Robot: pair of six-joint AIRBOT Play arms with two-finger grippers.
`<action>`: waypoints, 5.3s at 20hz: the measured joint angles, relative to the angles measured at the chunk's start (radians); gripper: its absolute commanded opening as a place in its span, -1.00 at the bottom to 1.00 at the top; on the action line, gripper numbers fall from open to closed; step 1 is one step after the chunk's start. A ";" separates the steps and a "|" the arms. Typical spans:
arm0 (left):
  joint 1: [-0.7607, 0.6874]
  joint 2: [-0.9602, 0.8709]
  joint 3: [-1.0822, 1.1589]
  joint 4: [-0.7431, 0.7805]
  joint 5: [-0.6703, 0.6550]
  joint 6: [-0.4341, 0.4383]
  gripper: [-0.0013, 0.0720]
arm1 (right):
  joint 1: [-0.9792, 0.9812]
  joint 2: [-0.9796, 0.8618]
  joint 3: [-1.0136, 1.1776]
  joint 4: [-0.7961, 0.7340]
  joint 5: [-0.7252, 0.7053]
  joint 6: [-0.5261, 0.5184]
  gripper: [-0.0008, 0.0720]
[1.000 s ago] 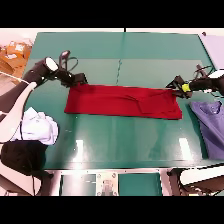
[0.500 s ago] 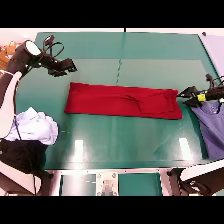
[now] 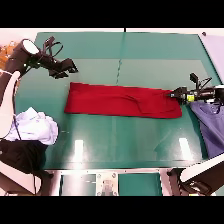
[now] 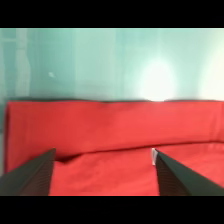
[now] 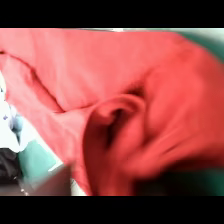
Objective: Fold the shirts.
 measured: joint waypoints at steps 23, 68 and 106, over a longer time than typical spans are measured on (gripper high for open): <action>-0.570 -0.397 0.112 -0.546 0.260 0.276 -0.91 | 0.327 0.412 0.296 -0.132 0.093 0.322 -0.92; 0.170 0.015 0.292 -0.069 -0.276 0.179 -0.90 | 0.803 0.090 -0.092 0.184 -0.608 0.366 -0.93; 0.170 0.015 0.292 -0.070 -0.330 0.178 -0.90 | -0.537 0.528 0.154 0.025 -0.283 0.594 -0.93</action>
